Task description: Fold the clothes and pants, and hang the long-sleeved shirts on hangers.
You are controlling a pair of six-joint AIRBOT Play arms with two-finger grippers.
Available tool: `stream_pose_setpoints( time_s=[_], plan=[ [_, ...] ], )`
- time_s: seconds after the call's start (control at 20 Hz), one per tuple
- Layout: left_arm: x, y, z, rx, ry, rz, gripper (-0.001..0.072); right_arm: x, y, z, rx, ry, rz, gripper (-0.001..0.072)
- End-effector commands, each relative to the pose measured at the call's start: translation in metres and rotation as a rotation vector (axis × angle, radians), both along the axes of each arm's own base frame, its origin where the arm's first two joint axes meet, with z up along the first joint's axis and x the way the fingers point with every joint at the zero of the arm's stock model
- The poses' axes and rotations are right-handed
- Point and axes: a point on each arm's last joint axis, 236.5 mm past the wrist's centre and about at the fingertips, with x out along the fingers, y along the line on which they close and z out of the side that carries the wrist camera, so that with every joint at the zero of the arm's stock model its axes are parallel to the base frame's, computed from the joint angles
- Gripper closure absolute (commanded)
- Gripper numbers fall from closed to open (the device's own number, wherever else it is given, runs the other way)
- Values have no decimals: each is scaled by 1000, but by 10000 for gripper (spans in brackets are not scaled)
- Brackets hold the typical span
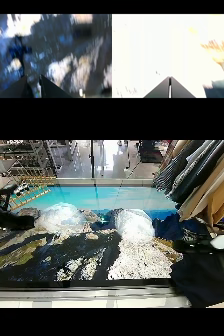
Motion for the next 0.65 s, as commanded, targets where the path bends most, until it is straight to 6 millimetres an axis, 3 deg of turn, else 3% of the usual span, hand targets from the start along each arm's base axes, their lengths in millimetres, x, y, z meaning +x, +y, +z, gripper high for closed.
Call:
stream_pose_setpoints(
  time_s=[0.0, 0.1, 0.25, 0.6],
  plan=[
    [23, 12, 17, 26, -125, 64, 537, 70, 51, 23, -98, -319, 98, 696],
    [23, 12, 17, 26, -125, 64, 537, 96, 59, 51, -106, -479, 73, 698],
    [23, 12, 17, 25, -125, 64, 537, 114, 60, 78, -121, -614, 42, 698],
    [23, 12, 17, 26, -125, 64, 537, 121, 55, 90, -131, -671, 18, 698]
  ],
)
